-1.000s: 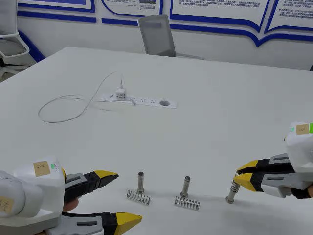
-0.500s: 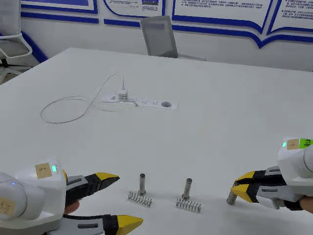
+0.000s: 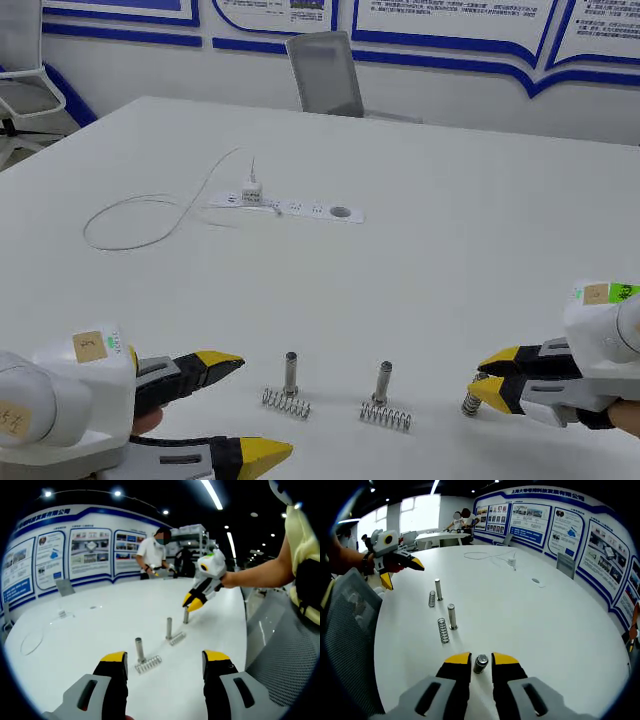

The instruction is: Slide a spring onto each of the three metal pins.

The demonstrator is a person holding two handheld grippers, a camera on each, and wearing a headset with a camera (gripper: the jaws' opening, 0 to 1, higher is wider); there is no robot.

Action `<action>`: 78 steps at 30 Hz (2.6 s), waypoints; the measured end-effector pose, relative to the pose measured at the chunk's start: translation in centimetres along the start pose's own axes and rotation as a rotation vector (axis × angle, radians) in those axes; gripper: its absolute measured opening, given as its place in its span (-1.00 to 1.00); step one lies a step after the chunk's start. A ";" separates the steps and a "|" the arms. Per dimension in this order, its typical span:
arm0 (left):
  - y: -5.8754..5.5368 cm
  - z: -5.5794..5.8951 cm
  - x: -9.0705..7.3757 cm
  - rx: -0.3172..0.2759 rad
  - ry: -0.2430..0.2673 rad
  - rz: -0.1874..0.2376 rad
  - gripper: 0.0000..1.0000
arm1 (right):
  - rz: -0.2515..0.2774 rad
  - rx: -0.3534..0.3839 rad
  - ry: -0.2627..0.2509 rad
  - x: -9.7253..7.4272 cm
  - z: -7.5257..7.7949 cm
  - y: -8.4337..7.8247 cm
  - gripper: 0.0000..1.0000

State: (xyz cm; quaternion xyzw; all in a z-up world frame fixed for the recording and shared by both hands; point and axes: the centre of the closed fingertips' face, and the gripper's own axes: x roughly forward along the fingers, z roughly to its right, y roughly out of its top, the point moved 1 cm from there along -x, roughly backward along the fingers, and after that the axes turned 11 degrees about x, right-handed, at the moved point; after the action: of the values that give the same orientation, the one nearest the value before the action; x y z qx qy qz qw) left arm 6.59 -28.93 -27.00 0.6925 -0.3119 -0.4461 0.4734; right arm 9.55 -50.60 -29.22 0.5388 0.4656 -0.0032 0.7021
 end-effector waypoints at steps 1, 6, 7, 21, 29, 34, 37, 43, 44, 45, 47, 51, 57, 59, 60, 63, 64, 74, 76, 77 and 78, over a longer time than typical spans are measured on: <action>0.0 0.0 0.0 -0.001 0.000 0.001 0.23 | 0.009 -0.001 0.001 -0.2 -0.2 0.3 -0.66; 0.0 0.1 0.1 0.000 -0.002 0.000 0.23 | 0.040 -0.032 0.012 -0.9 -1.2 1.9 -0.64; 0.0 0.1 0.1 -0.001 -0.002 0.001 0.23 | 0.043 -0.035 0.016 -0.9 -1.4 2.1 -0.64; -0.1 0.2 0.0 0.001 -0.005 -0.001 0.23 | 0.002 -0.076 0.146 2.4 -5.7 1.8 -0.64; 0.1 0.2 0.0 0.000 -0.004 0.001 0.23 | -0.050 -0.105 0.182 4.1 -6.6 0.9 -0.64; 0.0 0.2 0.1 0.001 -0.006 -0.001 0.23 | -0.083 -0.115 0.195 5.0 -6.6 0.2 -0.65; 0.0 0.3 0.0 0.000 -0.006 -0.004 0.23 | -0.096 -0.117 0.202 5.4 -6.5 -0.1 -0.66; -0.1 0.4 -0.1 -0.001 -0.004 -0.008 0.23 | -0.117 -0.124 0.215 5.9 -6.5 -0.6 -0.70; -0.1 0.4 -0.1 0.000 -0.004 -0.009 0.23 | -0.122 -0.124 0.215 6.1 -6.5 -0.7 -0.70; -0.1 0.4 -0.1 -0.001 -0.005 -0.009 0.23 | -0.126 -0.124 0.217 6.1 -6.5 -0.8 -0.71; 0.0 0.4 -0.1 -0.001 -0.005 -0.008 0.23 | -0.136 -0.126 0.218 6.3 -6.5 -1.0 -0.72; -0.1 0.5 -0.1 -0.002 -0.008 -0.009 0.22 | -0.149 -0.124 0.222 6.4 -6.6 -1.4 -0.73; 0.0 0.7 0.0 -0.004 -0.013 -0.009 0.21 | -0.150 -0.118 0.227 6.4 -6.6 -1.3 -0.76; -0.1 0.7 0.0 -0.003 -0.014 -0.009 0.21 | -0.154 -0.107 0.228 6.4 -6.6 -1.3 -0.76; -0.1 0.8 0.0 -0.004 -0.016 -0.010 0.21 | -0.156 -0.103 0.229 6.4 -6.7 -1.4 -0.77; -0.1 0.9 0.0 -0.001 -0.022 -0.012 0.20 | -0.160 -0.098 0.230 6.3 -6.7 -1.4 -0.77; -0.1 0.9 0.0 0.000 -0.025 -0.013 0.19 | -0.160 -0.088 0.233 6.1 -6.8 -1.4 -0.77; -0.3 2.9 1.0 0.024 -0.110 -0.030 0.08 | -0.161 -0.131 0.260 4.2 -8.4 -1.0 -0.77; -0.2 3.2 1.4 0.032 -0.128 -0.031 0.06 | -0.153 -0.162 0.273 3.7 -9.0 -0.3 -0.77; -0.2 3.3 1.6 0.035 -0.135 -0.031 0.05 | -0.155 -0.170 0.282 3.5 -9.3 -0.1 -0.77; -0.1 3.4 1.7 0.039 -0.140 -0.030 0.04 | -0.151 -0.179 0.287 3.3 -9.5 0.1 -0.77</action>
State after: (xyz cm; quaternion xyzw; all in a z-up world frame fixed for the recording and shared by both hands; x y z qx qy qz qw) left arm 4.15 -31.64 -28.18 0.6732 -0.3423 -0.4946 0.4302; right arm 5.27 -41.68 -31.13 0.4326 0.5985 0.0624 0.6714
